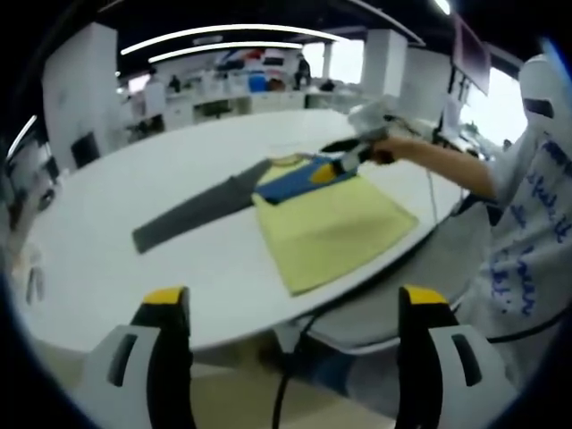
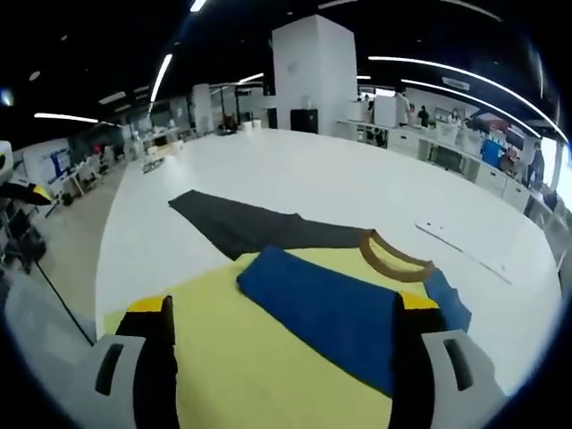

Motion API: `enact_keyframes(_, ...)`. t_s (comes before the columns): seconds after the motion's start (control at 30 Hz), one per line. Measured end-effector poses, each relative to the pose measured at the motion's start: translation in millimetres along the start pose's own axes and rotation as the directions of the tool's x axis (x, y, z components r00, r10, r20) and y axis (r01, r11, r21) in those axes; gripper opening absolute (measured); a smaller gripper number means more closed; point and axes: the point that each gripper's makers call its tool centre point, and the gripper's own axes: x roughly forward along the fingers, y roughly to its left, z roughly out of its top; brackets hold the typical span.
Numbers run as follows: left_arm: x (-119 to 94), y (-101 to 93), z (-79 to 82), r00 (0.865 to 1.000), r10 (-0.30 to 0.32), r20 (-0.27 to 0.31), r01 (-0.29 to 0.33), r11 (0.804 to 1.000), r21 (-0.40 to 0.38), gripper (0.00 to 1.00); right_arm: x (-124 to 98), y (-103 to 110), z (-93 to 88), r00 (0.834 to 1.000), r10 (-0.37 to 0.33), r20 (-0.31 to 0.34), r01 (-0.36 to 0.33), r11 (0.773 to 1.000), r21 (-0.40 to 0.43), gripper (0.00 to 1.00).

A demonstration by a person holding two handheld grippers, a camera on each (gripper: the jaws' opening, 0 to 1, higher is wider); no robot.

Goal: Fold the garment on the visible template until the final outline fits inside the template.

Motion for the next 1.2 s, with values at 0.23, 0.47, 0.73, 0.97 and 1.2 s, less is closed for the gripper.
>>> enact_keyframes(0.23, 1, -0.8, 0.2, 1.000, -0.003, -0.008, 0.003, 1.000, 0.005, 0.93, -24, 16, 10.3, 0.998, 0.033, 0.055, -0.034, 0.999, 0.022, 1.00)
enact_keyframes(0.47, 2, -1.0, 3.5, 1.000, -0.006, -0.007, 0.006, 1.000, 0.011, 0.92, -44, 15, 18.9, 0.994, 0.002, 0.106, -0.004, 1.000, 0.014, 1.00)
enact_keyframes(0.73, -1, -1.3, 4.3, 1.000, 0.000, -0.004, 0.000, 1.000, 0.012, 0.93, -76, 28, 26.1, 0.988, 0.014, 0.153, -0.018, 1.000, 0.021, 1.00)
enact_keyframes(0.97, -2, -2.0, 8.0, 1.000, 0.001, -0.001, -0.001, 1.000, 0.020, 0.92, -106, 41, 40.2, 0.975, 0.002, 0.221, -0.011, 0.999, 0.043, 1.00)
enact_keyframes(1.2, -1, -4.4, 8.9, 1.000, -0.007, -0.002, 0.007, 1.000, 0.030, 0.93, -118, 36, 35.4, 0.977, -0.045, 0.210, 0.042, 0.999, 0.017, 1.00)
